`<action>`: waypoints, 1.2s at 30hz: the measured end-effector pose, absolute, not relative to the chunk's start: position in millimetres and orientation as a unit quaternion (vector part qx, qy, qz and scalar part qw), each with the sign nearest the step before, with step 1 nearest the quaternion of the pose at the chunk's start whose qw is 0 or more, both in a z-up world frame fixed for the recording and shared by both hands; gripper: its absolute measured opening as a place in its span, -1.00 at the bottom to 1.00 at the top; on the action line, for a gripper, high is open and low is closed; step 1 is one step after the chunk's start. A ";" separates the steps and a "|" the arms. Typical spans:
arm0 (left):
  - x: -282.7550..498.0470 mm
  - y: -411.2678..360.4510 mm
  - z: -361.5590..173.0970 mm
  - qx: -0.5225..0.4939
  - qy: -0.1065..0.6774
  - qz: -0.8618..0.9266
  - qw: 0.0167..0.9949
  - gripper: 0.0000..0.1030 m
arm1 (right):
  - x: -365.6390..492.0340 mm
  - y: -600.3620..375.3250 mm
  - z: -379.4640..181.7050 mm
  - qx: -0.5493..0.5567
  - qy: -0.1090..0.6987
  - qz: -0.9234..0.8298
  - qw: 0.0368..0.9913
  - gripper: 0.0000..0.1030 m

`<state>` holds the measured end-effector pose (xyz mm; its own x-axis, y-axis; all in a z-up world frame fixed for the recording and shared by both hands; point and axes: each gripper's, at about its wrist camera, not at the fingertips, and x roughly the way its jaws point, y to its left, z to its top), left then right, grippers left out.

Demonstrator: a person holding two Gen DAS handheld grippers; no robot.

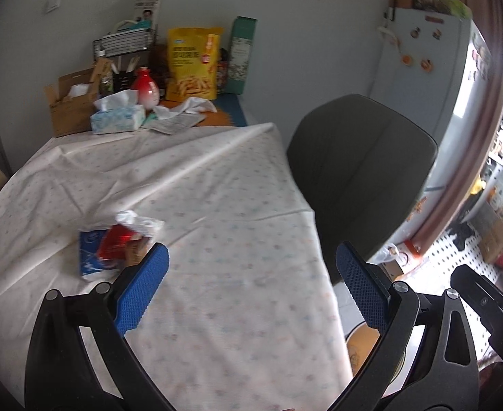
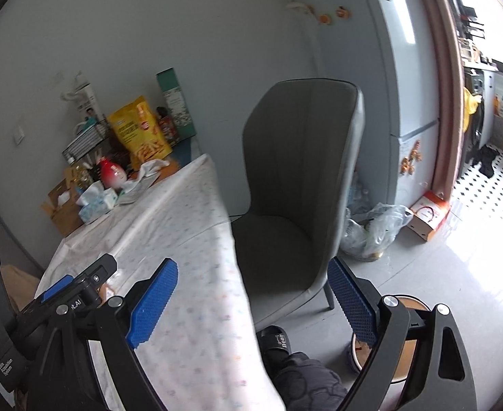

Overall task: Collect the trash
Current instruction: 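Move both tools back over the table toward the remaining trash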

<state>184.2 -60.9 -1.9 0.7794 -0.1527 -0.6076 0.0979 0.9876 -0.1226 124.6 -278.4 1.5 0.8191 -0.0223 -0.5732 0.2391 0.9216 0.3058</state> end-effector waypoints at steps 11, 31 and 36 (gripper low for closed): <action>178.8 21.2 2.9 -0.082 0.313 0.000 0.946 0.89 | 150.9 -200.9 14.8 0.142 0.300 0.004 0.943 0.61; 189.1 123.6 -16.2 -0.141 0.320 0.064 0.935 0.89 | 194.1 -93.4 7.3 0.088 0.332 0.074 0.936 0.45; 202.9 133.8 -22.0 -0.144 0.326 0.067 0.932 0.89 | 206.8 -79.1 1.1 0.082 0.345 0.083 0.931 0.28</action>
<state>202.9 133.8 -22.0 0.7781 0.0308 -0.6274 -0.2190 0.9494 -0.2251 206.8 -79.1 1.1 0.7481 0.2100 -0.6295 -0.0974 0.9731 0.2089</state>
